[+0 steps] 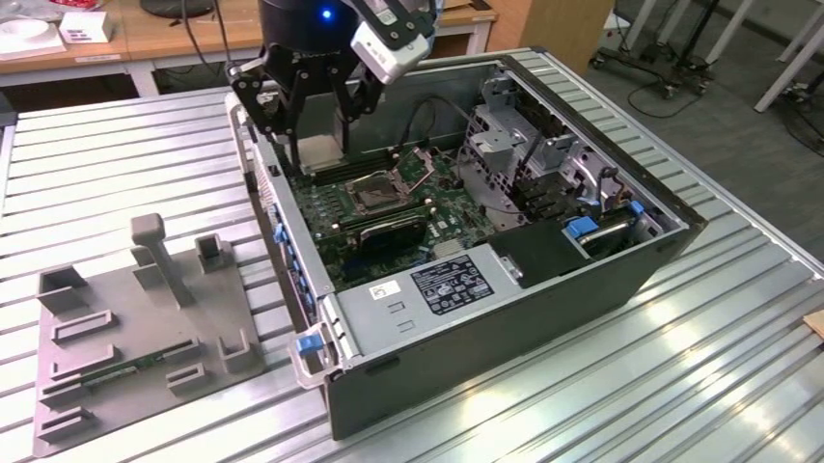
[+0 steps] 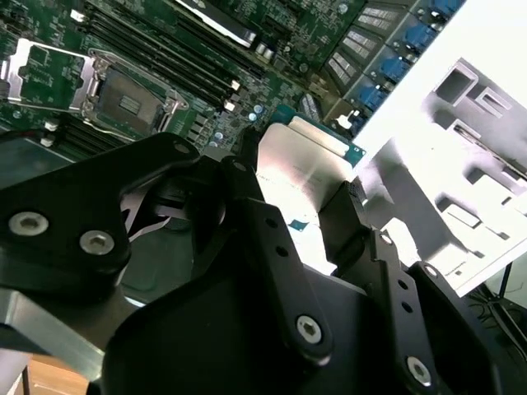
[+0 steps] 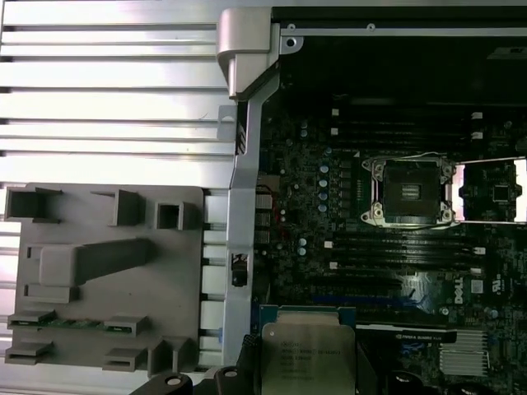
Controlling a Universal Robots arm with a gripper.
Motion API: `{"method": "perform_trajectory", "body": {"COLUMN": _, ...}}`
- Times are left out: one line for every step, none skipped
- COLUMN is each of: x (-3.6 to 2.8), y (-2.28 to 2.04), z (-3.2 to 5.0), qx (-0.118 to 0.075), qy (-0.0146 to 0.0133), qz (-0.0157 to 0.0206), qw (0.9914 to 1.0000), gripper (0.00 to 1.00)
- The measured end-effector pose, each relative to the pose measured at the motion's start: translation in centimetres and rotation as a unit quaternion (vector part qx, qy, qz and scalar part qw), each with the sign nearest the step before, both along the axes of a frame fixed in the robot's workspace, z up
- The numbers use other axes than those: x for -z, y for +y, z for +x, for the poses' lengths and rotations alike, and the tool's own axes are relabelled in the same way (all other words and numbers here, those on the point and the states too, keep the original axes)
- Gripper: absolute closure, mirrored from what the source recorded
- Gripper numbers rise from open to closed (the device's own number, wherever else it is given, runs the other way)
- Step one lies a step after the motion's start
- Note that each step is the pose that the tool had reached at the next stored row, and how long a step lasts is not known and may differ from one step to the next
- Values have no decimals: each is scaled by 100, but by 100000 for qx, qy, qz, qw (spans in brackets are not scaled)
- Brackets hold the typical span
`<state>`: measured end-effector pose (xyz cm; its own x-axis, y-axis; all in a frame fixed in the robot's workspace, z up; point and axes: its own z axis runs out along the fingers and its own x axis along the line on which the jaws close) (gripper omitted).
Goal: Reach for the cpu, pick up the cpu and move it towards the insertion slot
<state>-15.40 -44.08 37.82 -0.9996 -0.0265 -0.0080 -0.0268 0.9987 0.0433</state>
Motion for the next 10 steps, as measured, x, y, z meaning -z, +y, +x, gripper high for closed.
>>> {"method": "perform_trajectory", "body": {"x": 0, "y": 0, "z": 17, "qx": -1, "qy": 0, "qz": 1, "qw": 100000, "gripper": 46}}
{"method": "perform_trajectory", "body": {"x": 0, "y": 0, "z": 34, "qx": -3, "qy": -1, "qz": 1, "qw": 100000, "gripper": 46}}
{"method": "perform_trajectory", "body": {"x": 0, "y": 0, "z": 49, "qx": -3, "qy": 0, "qz": 1, "qw": 100000, "gripper": 46}}
{"method": "perform_trajectory", "body": {"x": 0, "y": 0, "z": 58, "qx": -3, "qy": 3, "qz": 0, "qw": 100000, "gripper": 46}}
{"method": "perform_trajectory", "body": {"x": 0, "y": -1, "z": 63, "qx": -1, "qy": 3, "qz": -1, "qw": 100000, "gripper": 46}}
{"method": "perform_trajectory", "body": {"x": 0, "y": -1, "z": 65, "qx": 1, "qy": 3, "qz": -2, "qw": 100000, "gripper": 46}}
{"method": "perform_trajectory", "body": {"x": 0, "y": 0, "z": 68, "qx": 3, "qy": 1, "qz": 1, "qw": 100000, "gripper": 46}}
{"method": "perform_trajectory", "body": {"x": 0, "y": 0, "z": 70, "qx": 5, "qy": 0, "qz": -1, "qw": 100000, "gripper": 46}}
{"method": "perform_trajectory", "body": {"x": 0, "y": 0, "z": 73, "qx": -1, "qy": 2, "qz": -1, "qw": 100000, "gripper": 46}}
{"method": "perform_trajectory", "body": {"x": 1, "y": 0, "z": 75, "qx": -1, "qy": 0, "qz": 3, "qw": 100000, "gripper": 46}}
